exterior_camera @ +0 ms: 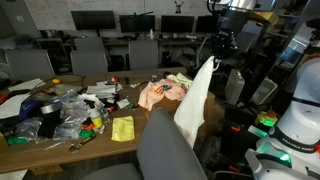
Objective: Move the white and green towels and the peach and pink shirt to the backrest of the chair
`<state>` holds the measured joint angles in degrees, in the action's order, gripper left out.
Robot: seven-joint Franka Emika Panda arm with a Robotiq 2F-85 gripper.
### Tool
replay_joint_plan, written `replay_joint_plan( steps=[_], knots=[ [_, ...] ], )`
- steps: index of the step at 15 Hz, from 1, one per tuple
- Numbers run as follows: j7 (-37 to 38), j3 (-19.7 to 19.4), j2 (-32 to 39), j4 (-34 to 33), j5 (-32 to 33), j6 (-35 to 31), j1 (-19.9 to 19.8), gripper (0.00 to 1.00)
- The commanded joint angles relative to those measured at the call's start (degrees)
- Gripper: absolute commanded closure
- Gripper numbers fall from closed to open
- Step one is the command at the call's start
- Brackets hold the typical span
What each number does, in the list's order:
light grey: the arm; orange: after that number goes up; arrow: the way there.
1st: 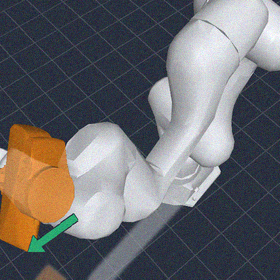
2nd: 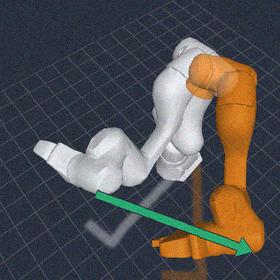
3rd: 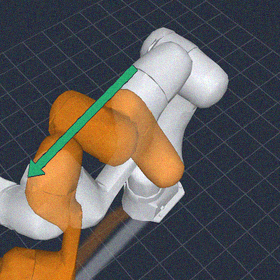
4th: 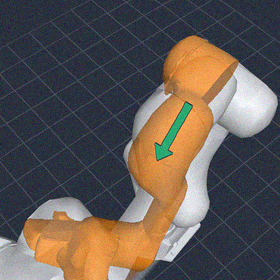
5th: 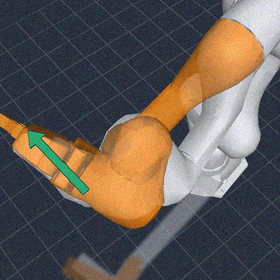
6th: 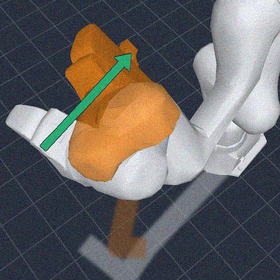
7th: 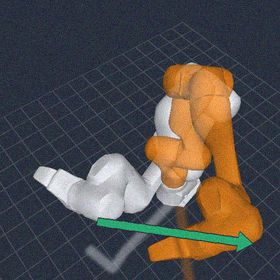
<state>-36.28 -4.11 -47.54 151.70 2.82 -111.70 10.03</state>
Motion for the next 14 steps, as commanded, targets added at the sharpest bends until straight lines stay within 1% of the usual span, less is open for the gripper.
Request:
replay_joint_plan(
  steps=[1,8,11,14],
  knots=[
    [6.27,4.31,5.27,-3.08,-0.78,-3.4,2.71,0.99],
    [14.6,13.47,12.37,-5.77,0.91,-4.76,7.54,0.99],
    [16.82,16.4,15.31,-7.66,1.2,-4.57,8.93,0.99],
    [19.69,18.92,19.77,-10.64,1.6,-4.62,9.43,0.99]
  ],
)
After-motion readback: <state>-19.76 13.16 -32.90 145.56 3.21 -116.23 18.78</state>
